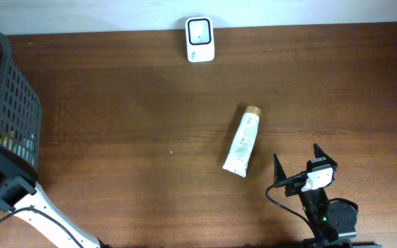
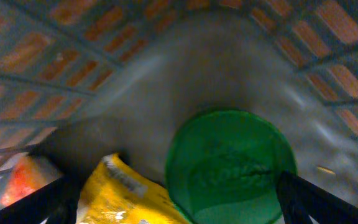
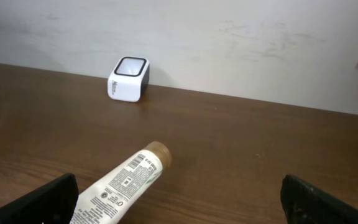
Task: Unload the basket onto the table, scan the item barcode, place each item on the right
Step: 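Reach the left gripper into the basket and grasp the green-lid jar, then carry the green-lid jar and set it left of the tube, then reach the left gripper into the basket and grasp the yellow snack bag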
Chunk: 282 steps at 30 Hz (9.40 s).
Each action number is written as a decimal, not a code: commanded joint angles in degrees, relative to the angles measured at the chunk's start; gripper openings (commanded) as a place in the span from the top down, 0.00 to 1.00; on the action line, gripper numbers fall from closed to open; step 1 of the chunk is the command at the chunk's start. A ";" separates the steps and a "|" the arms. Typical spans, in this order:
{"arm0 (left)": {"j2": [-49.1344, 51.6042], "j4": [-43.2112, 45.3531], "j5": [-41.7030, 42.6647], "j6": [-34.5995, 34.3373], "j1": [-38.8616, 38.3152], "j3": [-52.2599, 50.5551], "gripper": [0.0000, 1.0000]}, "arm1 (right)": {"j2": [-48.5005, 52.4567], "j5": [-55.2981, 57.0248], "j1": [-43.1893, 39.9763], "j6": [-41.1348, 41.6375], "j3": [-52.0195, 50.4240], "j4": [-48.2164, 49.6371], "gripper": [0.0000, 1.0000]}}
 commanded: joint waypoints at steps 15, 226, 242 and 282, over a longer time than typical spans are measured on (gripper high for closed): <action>0.13 1.42 10.34 4.70 0.00 0.92 0.01 | -0.59 -0.28 -0.26 -0.17 -0.52 0.02 0.02; -31.71 30.42 9.14 -4.02 -70.42 -63.82 0.01 | -0.57 -0.28 -0.26 -0.17 -0.52 0.02 0.02; -43.89 13.49 10.54 0.28 -64.02 -38.49 0.01 | -0.57 -0.28 -0.26 -0.17 -0.52 0.02 0.02; -37.07 0.81 2.05 -6.27 8.35 -31.32 0.08 | -0.57 -0.28 -0.26 -0.17 -0.52 0.02 0.02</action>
